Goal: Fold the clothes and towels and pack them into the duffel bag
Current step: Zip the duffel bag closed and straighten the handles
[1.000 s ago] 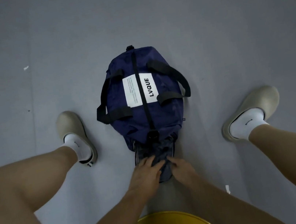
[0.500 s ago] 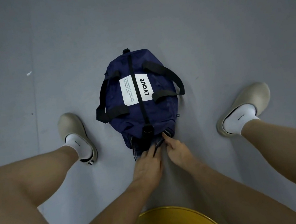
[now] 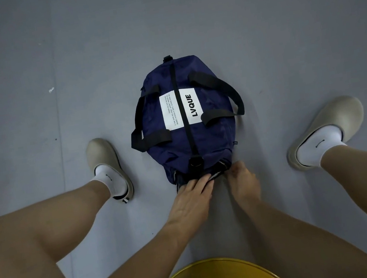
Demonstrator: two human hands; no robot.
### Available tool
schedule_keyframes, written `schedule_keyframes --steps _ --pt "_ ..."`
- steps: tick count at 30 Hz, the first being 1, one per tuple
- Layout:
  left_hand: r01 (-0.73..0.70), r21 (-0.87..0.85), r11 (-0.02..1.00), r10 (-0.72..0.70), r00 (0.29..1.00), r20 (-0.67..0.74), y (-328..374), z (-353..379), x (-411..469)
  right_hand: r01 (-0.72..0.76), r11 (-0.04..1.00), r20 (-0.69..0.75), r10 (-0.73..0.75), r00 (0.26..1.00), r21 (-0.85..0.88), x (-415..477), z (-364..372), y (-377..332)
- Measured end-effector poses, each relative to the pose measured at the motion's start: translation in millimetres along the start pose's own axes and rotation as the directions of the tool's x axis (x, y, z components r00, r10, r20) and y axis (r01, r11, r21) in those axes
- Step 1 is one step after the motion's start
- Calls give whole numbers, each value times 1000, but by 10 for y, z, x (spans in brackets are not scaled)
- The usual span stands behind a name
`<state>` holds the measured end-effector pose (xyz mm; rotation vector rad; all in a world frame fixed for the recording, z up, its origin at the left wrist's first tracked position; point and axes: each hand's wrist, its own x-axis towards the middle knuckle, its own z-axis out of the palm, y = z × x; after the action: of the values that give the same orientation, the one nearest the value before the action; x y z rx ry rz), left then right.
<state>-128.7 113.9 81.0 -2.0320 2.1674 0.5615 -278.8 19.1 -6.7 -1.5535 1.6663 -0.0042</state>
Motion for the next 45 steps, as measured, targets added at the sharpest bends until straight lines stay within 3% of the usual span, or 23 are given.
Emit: schedule_keyframes --steps 4,7,11,16,19,21,25,27,31,34,36,38,41,45 --pt "-24 -11 1000 24 1000 5 6 -32 34 -46 998 26 47 999 -31 43 108 -61" --pt "-23 -19 1000 23 1000 -14 -46 -91 120 -163 987 33 162 986 15 116 115 -124" --pt "-51 -15 999 50 998 -35 -89 -158 167 -284 930 177 246 953 233 258 170 -147" --pt "-63 -27 998 62 998 -24 -98 -206 157 -388 749 247 300 921 538 557 575 249" --pt "-59 -47 997 60 998 17 -95 -237 139 -495 510 339 372 864 703 348 332 -92" --pt "-64 -36 997 65 998 25 -110 -276 130 -539 410 408 368 836 736 339 310 -132" --pt "-63 -43 997 64 998 17 -110 -335 129 -457 494 352 295 888 740 296 278 -183" --pt "-58 -29 998 58 998 21 -112 -355 132 -362 613 248 266 932 703 259 266 -197" --pt "-38 -23 999 38 999 16 -142 -296 138 -181 865 140 130 982 469 184 173 -100" --pt "-12 -20 1000 11 1000 -19 -151 -270 135 -72 939 132 29 991 337 44 -78 -210" --pt "-10 -28 1000 9 999 -50 -142 -293 111 -105 913 132 57 990 395 -7 -126 -279" --pt "-20 -36 999 17 997 -73 -129 -361 67 -275 765 177 211 961 583 -30 -118 -323" --pt "-19 -42 999 15 995 -102 -156 -421 -19 -446 576 297 338 893 685 -76 -132 -356" --pt "-48 -42 998 43 992 -116 -223 -424 -34 -471 569 356 307 882 675 -16 -129 -386"
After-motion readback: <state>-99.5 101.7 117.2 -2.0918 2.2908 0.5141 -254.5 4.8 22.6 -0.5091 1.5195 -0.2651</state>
